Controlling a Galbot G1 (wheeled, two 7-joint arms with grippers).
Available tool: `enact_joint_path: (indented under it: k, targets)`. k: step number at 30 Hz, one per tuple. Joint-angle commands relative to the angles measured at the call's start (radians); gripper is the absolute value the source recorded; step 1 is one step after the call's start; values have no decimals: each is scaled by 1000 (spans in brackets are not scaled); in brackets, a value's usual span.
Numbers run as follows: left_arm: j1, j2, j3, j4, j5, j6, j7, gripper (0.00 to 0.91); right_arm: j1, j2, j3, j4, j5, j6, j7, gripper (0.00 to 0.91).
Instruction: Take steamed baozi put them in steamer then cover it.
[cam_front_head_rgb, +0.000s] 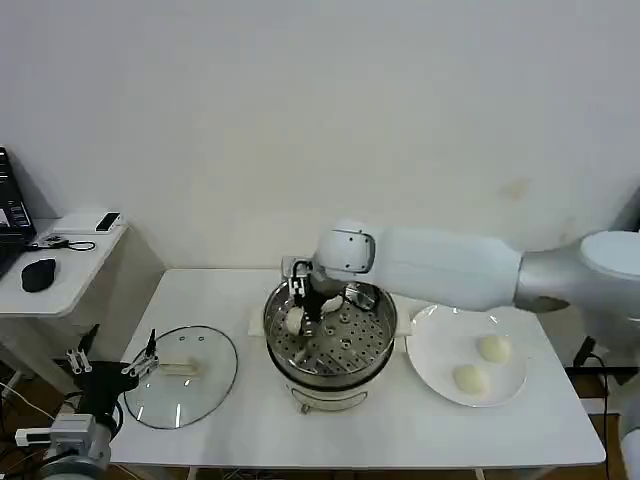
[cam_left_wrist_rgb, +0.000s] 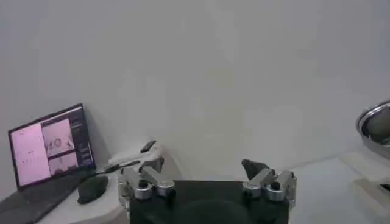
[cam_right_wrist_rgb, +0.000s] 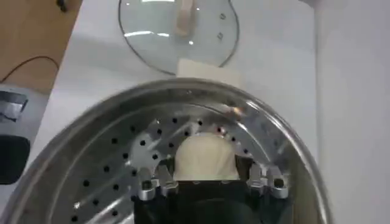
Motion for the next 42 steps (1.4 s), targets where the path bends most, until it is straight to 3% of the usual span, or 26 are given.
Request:
enact_joint_path:
  k: [1,2,3,4,10,18,23,32,37,42]
  targets:
    - [0,0,5,0,2,-2,0,907,-43,57,6,-53,2,-5,8,675]
    - [1,3,7,1,3,-4,0,907,-42,58,5,-52,2,-2,9,675]
    - [1,4,7,3,3,-5,0,907,-43,57,8,-50,-13,10,1,736]
    - [2,4,7,4,3,-6,0,907,-41,56,8,-47,-17,14,-3,907]
    - [4,4,17,7,7,-8,0,907,-6,30,6,-14,-18,9,-14,907]
    - [-2,-2,30,4,7,-6,0,907,114,-89,-15,69,-30,13,-63,907]
    - [-3,-9,41,-7,11,-3,2,907,161,-226,2,142,-72,31,-106,907]
    - [5,19,36,16,1,-7,2,907,224,-591,20,282,-159,100,-193,907]
    - [-6,34,44,8,-20,8,1,907,135,-804,45,345,-266,138,-212,907]
    - [-8,35,70,15,-13,8,-1,907,9,-915,47,356,-421,212,-223,907]
